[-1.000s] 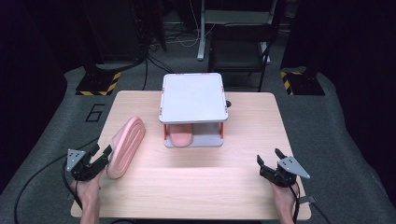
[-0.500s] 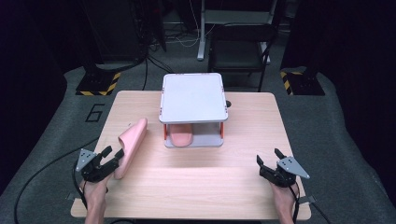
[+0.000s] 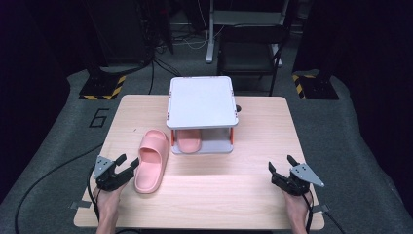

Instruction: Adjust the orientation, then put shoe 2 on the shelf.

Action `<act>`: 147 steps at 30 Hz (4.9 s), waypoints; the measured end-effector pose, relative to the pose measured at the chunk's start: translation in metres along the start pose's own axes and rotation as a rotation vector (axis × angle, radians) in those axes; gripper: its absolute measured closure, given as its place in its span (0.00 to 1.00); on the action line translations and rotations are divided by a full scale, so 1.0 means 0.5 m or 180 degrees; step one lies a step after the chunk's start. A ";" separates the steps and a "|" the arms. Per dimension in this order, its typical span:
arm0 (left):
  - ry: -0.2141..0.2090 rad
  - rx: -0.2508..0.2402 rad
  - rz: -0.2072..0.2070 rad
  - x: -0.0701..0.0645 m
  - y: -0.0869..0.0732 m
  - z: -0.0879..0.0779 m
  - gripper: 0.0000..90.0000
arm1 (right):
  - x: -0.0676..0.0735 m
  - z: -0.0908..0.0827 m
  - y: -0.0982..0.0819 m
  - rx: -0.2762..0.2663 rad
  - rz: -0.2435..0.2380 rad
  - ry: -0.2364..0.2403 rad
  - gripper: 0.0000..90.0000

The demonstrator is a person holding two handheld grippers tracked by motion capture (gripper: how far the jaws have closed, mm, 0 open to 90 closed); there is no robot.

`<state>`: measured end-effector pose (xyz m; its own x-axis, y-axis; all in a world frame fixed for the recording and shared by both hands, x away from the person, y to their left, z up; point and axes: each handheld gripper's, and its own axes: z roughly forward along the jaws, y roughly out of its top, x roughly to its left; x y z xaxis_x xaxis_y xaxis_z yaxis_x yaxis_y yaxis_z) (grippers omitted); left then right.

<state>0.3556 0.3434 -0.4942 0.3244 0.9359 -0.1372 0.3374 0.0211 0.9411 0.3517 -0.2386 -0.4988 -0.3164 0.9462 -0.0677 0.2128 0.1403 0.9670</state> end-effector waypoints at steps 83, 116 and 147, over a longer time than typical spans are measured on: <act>0.0137 0.0541 0.0275 -0.003 0.011 0.105 0.87 | 0.009 0.007 0.012 -0.0146 0.0085 0.0246 0.25; -0.0501 0.0285 0.0296 -0.223 0.022 0.100 0.88 | 0.145 0.279 0.293 0.0066 -0.0011 0.1227 0.29; 0.0116 0.0350 -0.0402 -0.394 0.030 0.364 0.85 | 0.161 0.301 0.291 0.0161 -0.0072 0.1211 0.29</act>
<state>0.4579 0.0953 -0.5092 0.2417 0.9405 -0.2390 0.4688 0.1024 0.8773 0.4963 -0.0982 -0.4008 -0.6400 0.7682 0.0163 0.2441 0.1832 0.9523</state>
